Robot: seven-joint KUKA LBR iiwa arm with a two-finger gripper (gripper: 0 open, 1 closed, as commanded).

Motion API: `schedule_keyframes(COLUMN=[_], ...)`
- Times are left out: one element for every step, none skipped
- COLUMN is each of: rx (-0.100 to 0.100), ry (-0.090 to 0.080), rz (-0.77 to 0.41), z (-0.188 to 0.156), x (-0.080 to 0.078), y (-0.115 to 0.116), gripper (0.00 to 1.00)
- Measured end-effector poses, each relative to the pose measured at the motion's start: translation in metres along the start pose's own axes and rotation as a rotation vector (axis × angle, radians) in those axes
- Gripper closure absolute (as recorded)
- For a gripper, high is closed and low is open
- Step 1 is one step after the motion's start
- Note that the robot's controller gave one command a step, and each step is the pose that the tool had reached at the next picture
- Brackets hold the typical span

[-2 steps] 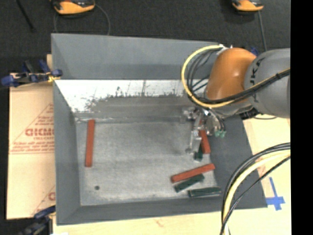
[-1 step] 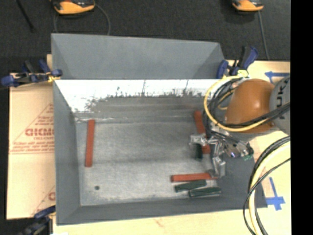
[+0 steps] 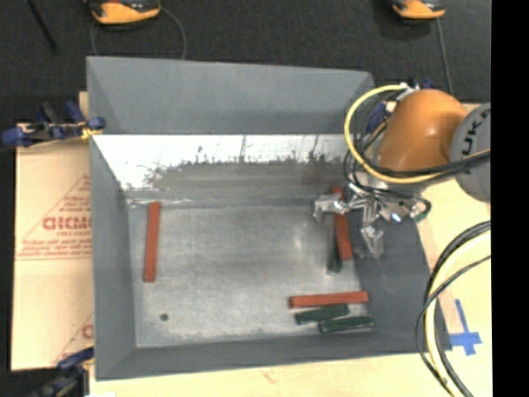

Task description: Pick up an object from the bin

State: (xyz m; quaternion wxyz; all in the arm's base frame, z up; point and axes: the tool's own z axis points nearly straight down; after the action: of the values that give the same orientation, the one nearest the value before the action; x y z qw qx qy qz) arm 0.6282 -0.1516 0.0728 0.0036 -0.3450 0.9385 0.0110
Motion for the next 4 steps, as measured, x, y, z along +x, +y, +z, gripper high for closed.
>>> schedule_keyframes(rx=[0.014, 0.018, 0.023, 0.01], ry=[-0.001, -0.006, 0.017, 0.015], rz=[-0.003, -0.78, -0.779, -0.613], z=[-0.002, -0.004, -0.177, -0.106], x=[0.003, 0.016, -0.001, -0.032], y=[-0.005, 0.028, 0.011, 0.034], gripper=[1.0, 1.0, 1.0, 1.0])
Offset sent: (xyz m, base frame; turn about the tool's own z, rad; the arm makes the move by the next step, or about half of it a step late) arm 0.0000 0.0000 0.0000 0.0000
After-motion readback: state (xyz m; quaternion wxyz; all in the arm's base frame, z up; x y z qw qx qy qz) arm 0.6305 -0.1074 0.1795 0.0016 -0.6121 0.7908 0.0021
